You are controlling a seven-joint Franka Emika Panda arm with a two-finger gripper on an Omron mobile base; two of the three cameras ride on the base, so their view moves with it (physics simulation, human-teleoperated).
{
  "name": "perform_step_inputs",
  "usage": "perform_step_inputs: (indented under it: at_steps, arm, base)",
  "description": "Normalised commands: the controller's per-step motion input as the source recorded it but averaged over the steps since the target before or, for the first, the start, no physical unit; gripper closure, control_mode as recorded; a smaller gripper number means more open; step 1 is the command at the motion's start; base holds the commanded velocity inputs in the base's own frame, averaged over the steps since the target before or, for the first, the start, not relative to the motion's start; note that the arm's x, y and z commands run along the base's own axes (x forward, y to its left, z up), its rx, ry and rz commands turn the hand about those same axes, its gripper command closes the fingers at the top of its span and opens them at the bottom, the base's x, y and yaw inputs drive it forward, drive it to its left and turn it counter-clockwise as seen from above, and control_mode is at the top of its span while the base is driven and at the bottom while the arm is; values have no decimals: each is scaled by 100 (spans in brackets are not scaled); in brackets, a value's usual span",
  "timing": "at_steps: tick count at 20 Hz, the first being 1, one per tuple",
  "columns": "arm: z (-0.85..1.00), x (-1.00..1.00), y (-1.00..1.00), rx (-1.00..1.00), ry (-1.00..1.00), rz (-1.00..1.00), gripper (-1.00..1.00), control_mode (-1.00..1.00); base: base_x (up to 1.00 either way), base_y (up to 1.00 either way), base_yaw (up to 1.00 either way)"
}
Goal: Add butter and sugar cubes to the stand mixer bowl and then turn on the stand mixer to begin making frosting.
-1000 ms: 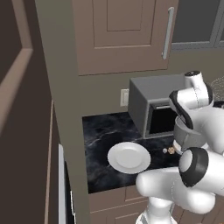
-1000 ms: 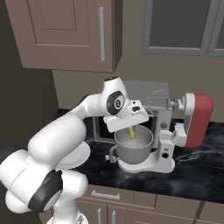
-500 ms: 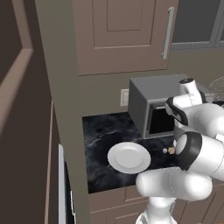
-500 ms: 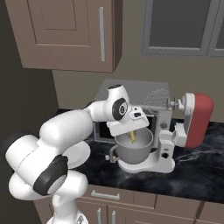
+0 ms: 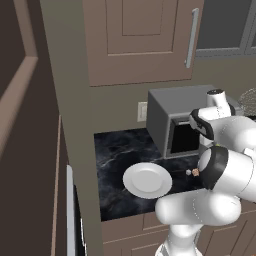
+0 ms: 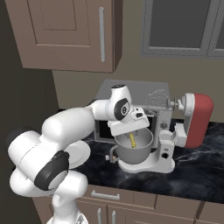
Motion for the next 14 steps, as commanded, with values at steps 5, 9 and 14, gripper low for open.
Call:
perform_step_inputs:
  at_steps: [5,9,14]
  arm:
    - [-3,-9,2,-1,-7,-2,-100,-100]
    - [19,-16,21,-7,-18,-5,-100,-100]
    - [35,-16,49,-13,-23,-6,-100,-100]
  base:
    - [0,0,0]
    - [0,0,0]
    - [0,0,0]
